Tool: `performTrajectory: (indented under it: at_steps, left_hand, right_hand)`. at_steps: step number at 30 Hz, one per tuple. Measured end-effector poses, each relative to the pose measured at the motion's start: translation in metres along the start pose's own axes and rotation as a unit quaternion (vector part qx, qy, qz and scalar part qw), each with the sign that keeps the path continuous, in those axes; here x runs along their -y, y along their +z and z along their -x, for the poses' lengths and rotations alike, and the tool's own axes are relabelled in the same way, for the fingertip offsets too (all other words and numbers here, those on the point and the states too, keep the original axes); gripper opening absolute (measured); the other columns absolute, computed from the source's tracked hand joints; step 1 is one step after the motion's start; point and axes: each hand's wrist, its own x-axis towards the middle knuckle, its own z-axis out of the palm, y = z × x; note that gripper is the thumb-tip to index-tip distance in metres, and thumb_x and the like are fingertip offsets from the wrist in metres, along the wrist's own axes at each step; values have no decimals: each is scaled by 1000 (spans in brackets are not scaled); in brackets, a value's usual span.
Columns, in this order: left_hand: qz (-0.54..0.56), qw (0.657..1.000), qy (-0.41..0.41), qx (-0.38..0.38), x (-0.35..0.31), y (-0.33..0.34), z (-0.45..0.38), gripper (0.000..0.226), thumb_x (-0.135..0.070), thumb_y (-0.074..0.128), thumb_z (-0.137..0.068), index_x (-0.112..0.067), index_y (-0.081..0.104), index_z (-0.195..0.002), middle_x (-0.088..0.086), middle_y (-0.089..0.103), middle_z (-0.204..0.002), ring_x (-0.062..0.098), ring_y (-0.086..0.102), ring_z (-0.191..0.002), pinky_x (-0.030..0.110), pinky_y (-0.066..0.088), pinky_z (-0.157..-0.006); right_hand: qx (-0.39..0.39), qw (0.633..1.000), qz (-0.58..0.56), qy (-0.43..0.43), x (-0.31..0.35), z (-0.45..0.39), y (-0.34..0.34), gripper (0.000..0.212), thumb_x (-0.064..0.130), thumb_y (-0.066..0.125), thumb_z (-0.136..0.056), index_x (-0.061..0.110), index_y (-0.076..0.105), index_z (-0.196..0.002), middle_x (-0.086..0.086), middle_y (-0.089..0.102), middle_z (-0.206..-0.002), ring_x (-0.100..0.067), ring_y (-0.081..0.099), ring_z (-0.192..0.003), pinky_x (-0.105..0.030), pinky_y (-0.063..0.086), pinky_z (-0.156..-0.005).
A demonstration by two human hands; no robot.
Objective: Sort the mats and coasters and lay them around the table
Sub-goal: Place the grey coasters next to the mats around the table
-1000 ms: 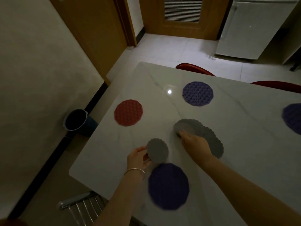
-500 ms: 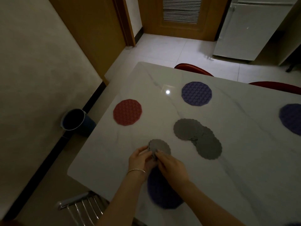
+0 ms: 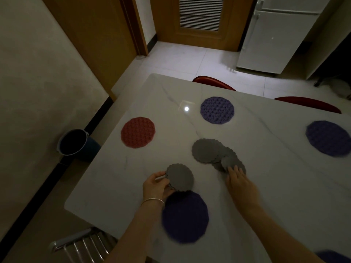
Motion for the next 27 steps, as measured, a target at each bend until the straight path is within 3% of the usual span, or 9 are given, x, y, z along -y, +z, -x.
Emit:
performTrajectory:
  at_steps: [2, 3, 5, 7, 9, 11, 14, 18, 27]
  left_hand:
    - [-4, 1000, -4, -2, 2, 1, -2, 23, 15, 67, -75, 2, 64, -93, 28, 67, -101, 45, 67, -92, 48, 61, -65]
    - [-3, 1000, -7, -3, 2, 2, -2, 22, 15, 67, -75, 2, 64, -93, 28, 68, -100, 44, 67, -91, 49, 60, -67]
    - [-11, 1000, -6, 0, 3, 4, -3, 20, 13, 66, -77, 1, 64, -93, 27, 68, -100, 43, 68, -90, 47, 61, -66]
    - [-34, 999, 6, 4, 4, 5, -4, 19, 12, 65, -79, -1, 65, -93, 24, 69, -99, 40, 68, -89, 43, 61, -64]
    - [-46, 999, 14, -2, 5, 6, -5, 20, 13, 63, -80, -1, 65, -95, 24, 69, -97, 38, 69, -87, 43, 61, -64]
    - [-50, 999, 18, -8, 5, 6, -6, 22, 11, 65, -78, 1, 66, -97, 26, 69, -96, 40, 69, -87, 50, 60, -72]
    - [-30, 999, 8, -8, 5, 6, -5, 20, 9, 67, -78, 4, 67, -98, 29, 70, -93, 40, 69, -86, 52, 59, -72]
    - [-2, 1000, -5, -11, 6, 8, -6, 16, 3, 63, -83, 8, 64, -98, 29, 69, -93, 41, 68, -88, 44, 60, -64]
    - [0, 1000, -21, 6, 6, 13, -7, 24, 17, 65, -75, -1, 61, -90, 21, 66, -90, 33, 67, -75, 36, 60, -53]
  right_hand:
    - [-59, 991, -100, 62, 10, 4, -8, 52, -3, 68, -80, 0, 50, -129, -24, 69, -103, -36, 69, -80, -38, 58, -61]
    - [-89, 982, -142, 84, 13, 5, -12, 50, 1, 62, -85, 7, 48, -132, -19, 70, -93, -32, 66, -70, -36, 54, -58]
    - [-136, 973, -177, 61, 29, 5, -17, 48, 8, 51, -92, 14, 40, -138, -15, 68, -98, -28, 63, -74, -34, 51, -65]
    - [-169, 967, -187, -23, 56, 7, -17, 52, -1, 62, -84, 8, 48, -134, -16, 70, -105, -28, 68, -78, -34, 56, -64]
    - [-158, 968, -177, -87, 83, 11, -15, 59, -3, 76, -71, 6, 56, -126, -13, 71, -109, -24, 72, -79, -31, 58, -60]
    - [-114, 971, -164, -133, 101, 13, -6, 59, 2, 75, -74, 8, 54, -128, -11, 67, -119, -23, 71, -89, -31, 59, -65]
    - [-3, 980, -146, -135, 112, 12, 16, 52, 15, 48, -95, 22, 32, -144, -2, 37, -150, -21, 51, -124, -34, 49, -96]
    - [52, 983, -117, -133, 118, 11, 31, 48, 23, 37, -99, 26, 27, -145, 1, 25, -155, -15, 31, -139, -32, 36, -107]
    - [21, 977, -164, -134, 108, 6, 27, 38, 30, 50, -93, 31, 53, -130, 4, 44, -145, -17, 34, -136, -33, 36, -107]
